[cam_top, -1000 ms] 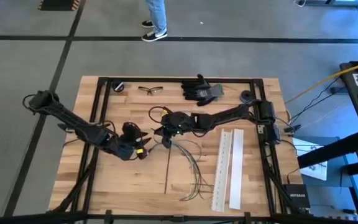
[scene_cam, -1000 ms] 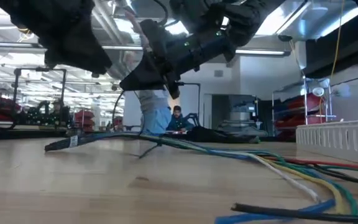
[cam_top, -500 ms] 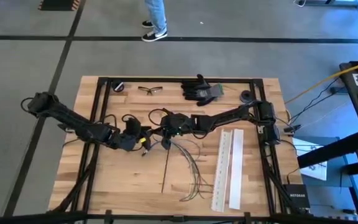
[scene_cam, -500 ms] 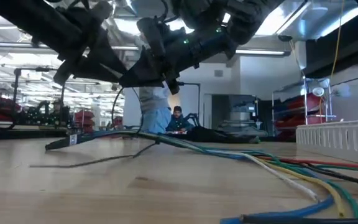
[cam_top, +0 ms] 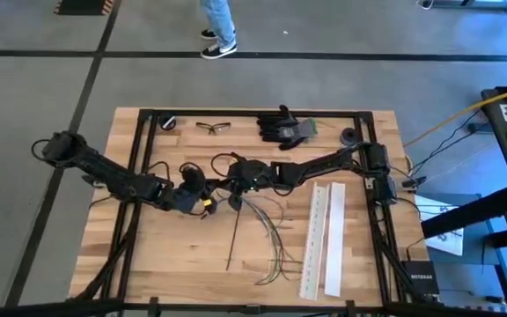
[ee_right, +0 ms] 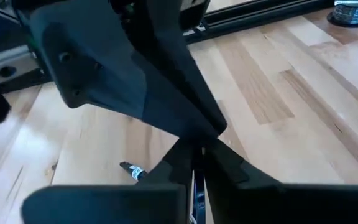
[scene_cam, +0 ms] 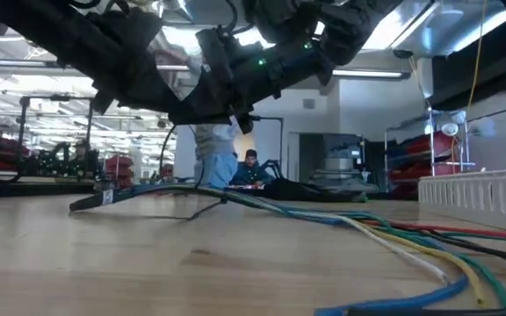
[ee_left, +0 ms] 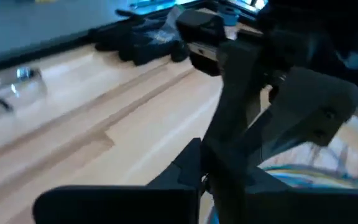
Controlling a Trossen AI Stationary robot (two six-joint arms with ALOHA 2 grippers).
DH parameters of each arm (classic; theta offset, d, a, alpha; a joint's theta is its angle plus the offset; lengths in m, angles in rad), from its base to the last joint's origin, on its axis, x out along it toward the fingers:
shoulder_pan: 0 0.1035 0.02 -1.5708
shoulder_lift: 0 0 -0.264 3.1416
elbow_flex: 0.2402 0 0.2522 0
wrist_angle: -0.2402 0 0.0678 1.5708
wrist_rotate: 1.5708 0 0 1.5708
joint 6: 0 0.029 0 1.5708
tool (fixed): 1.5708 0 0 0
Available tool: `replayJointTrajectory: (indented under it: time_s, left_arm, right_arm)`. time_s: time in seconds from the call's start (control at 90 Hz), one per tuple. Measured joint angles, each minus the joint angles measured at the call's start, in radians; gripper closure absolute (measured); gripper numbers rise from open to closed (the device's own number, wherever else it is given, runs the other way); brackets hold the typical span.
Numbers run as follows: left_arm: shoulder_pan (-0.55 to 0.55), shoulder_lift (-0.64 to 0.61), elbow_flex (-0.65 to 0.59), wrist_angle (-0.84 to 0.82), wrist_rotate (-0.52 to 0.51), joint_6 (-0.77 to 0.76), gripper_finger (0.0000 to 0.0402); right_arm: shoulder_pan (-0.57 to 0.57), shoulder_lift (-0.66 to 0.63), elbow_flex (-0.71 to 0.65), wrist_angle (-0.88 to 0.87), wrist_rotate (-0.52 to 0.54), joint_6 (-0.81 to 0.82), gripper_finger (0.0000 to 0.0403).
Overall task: Ziptie cables
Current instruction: Wrap the zip tie on the cables
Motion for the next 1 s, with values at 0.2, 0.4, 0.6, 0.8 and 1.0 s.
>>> replayJointTrajectory:
  time_s: [0.2, 0.4, 0.6, 0.8, 1.0]
  left_arm:
    - [0.000, 0.000, 0.000, -0.017, 0.003, 0.116, 0.0401]
    - [0.001, 0.003, -0.003, -0.067, 0.003, 0.145, 0.0401]
    - [0.001, 0.001, -0.002, -0.053, 0.001, 0.151, 0.0401]
    - [0.000, 0.000, -0.002, -0.051, 0.000, 0.150, 0.0401]
    - [0.001, 0.000, -0.002, -0.048, -0.002, 0.128, 0.0401]
  right_arm:
    - [-0.013, -0.017, 0.001, -0.034, -0.053, -0.007, 0.0333]
    - [-0.038, -0.120, 0.006, -0.185, -0.084, -0.060, 0.0260]
    - [-0.043, -0.133, 0.006, -0.275, -0.083, -0.136, 0.0234]
    - [0.001, -0.040, 0.001, -0.141, -0.009, -0.122, 0.0233]
    - [0.030, 0.018, 0.004, -0.027, 0.112, -0.023, 0.0233]
